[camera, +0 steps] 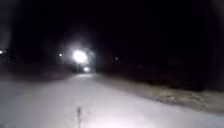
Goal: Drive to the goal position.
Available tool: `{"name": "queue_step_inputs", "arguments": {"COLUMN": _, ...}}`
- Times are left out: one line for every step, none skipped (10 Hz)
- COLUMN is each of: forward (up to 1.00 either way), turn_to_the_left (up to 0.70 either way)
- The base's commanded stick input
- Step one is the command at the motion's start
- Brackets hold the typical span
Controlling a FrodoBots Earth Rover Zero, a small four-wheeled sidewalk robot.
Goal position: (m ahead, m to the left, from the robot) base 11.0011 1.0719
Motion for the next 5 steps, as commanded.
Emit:
{"name": "queue_step_inputs", "arguments": {"forward": 0.7, "turn_to_the_left": 0.0}}
{"name": "queue_step_inputs", "arguments": {"forward": 0.7, "turn_to_the_left": 0.0}}
{"name": "queue_step_inputs", "arguments": {"forward": 0.7, "turn_to_the_left": 0.0}}
{"name": "queue_step_inputs", "arguments": {"forward": 0.7, "turn_to_the_left": 0.0}}
{"name": "queue_step_inputs", "arguments": {"forward": 0.7, "turn_to_the_left": 0.0}}
